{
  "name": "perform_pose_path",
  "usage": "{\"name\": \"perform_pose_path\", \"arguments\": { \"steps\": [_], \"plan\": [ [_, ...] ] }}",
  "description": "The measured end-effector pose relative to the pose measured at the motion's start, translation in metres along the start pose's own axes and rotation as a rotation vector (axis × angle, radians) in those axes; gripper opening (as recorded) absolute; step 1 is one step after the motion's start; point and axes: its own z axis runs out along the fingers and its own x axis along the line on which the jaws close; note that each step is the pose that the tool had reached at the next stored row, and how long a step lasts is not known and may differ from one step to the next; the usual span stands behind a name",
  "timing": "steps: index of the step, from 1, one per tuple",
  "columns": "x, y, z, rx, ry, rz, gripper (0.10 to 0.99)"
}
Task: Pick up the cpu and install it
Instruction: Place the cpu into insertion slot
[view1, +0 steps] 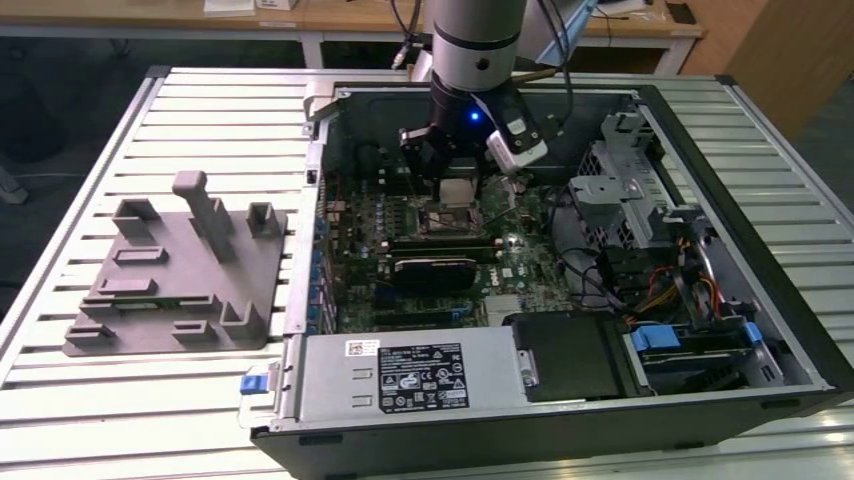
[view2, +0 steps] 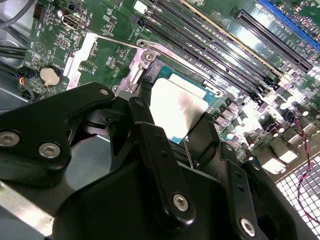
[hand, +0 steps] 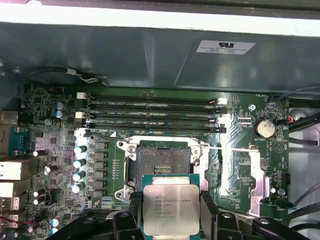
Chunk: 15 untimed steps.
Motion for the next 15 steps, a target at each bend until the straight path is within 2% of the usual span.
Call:
{"name": "perform_pose_path", "arguments": {
  "steps": [6, 15],
  "plan": [
    [0.0, 0.0, 0.0, 0.0, -0.0003, 0.007, 0.541],
    [0.0, 0.0, 0.0001, 0.003, -0.0068, 0.116, 0.541]
  ]
}}
